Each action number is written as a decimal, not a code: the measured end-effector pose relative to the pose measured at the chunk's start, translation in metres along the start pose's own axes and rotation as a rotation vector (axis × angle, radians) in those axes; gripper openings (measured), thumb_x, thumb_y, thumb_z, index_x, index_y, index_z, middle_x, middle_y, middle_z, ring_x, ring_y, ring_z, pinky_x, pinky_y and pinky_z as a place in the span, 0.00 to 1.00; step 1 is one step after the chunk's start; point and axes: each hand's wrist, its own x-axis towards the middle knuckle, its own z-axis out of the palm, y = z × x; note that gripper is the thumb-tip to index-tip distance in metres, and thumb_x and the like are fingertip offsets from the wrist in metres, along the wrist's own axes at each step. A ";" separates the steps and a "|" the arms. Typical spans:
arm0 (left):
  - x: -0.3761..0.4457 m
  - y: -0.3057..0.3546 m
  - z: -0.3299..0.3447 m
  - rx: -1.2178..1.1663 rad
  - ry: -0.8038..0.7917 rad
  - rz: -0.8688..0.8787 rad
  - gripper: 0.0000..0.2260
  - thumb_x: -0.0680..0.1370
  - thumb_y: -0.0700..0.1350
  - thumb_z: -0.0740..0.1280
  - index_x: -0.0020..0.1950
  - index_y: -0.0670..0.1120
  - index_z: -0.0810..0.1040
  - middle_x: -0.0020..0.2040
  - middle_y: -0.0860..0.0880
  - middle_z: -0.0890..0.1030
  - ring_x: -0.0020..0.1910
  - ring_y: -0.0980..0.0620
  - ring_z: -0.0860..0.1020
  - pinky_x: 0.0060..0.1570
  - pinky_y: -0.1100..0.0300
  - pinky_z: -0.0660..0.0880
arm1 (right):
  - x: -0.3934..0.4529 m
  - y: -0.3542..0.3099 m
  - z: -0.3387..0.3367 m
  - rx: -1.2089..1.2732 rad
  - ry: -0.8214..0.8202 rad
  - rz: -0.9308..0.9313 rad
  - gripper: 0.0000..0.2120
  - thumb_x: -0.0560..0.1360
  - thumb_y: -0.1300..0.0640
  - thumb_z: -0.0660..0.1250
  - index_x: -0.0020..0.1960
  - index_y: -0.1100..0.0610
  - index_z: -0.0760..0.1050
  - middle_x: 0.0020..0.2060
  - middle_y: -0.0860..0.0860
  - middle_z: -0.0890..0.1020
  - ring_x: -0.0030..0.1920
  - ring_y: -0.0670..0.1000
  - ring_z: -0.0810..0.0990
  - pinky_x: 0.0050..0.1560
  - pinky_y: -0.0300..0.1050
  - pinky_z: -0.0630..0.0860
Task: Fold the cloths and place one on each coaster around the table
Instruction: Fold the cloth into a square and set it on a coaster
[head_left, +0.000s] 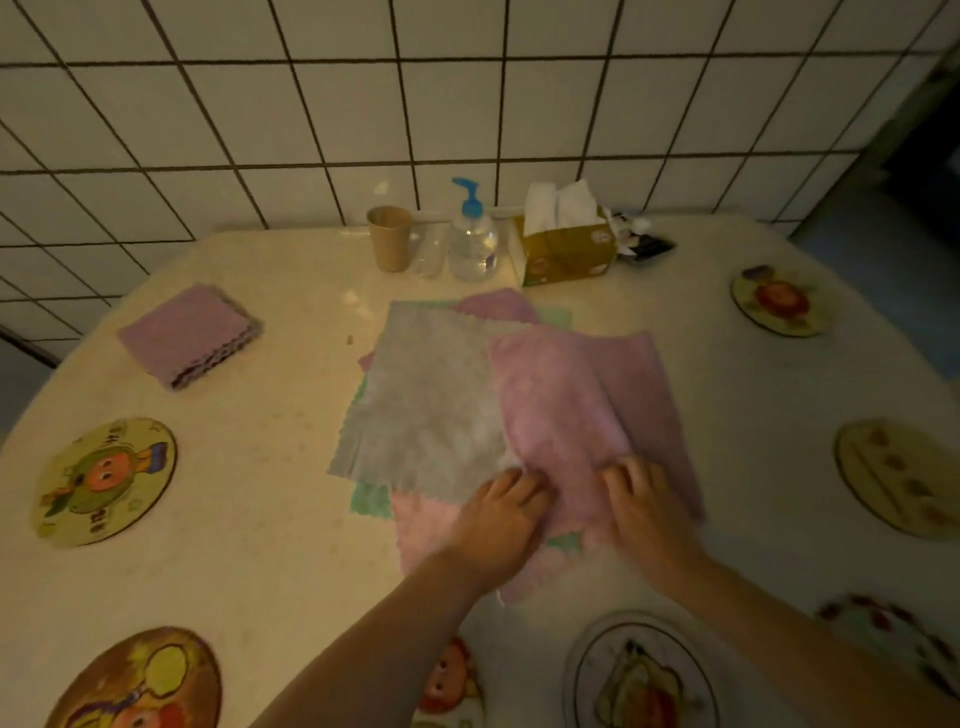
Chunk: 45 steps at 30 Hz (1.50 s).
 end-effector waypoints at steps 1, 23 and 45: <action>0.005 0.005 0.004 0.039 -0.006 -0.004 0.22 0.71 0.54 0.58 0.61 0.49 0.78 0.58 0.49 0.79 0.53 0.45 0.78 0.48 0.59 0.77 | 0.002 0.006 0.001 -0.045 0.004 -0.014 0.09 0.65 0.53 0.62 0.42 0.55 0.73 0.40 0.55 0.76 0.38 0.59 0.74 0.31 0.50 0.73; 0.040 0.001 -0.007 -0.389 -0.039 -0.368 0.06 0.75 0.42 0.66 0.44 0.42 0.82 0.46 0.46 0.82 0.44 0.49 0.77 0.48 0.58 0.74 | 0.013 0.062 -0.007 0.676 0.085 0.419 0.05 0.73 0.63 0.66 0.41 0.55 0.74 0.36 0.52 0.78 0.34 0.49 0.75 0.34 0.29 0.66; -0.089 -0.067 -0.191 -0.552 1.019 -0.567 0.05 0.83 0.44 0.56 0.51 0.47 0.71 0.43 0.54 0.76 0.43 0.49 0.76 0.45 0.47 0.75 | 0.076 -0.086 -0.134 0.754 0.369 0.058 0.03 0.75 0.59 0.66 0.48 0.55 0.73 0.43 0.48 0.79 0.45 0.47 0.77 0.44 0.38 0.72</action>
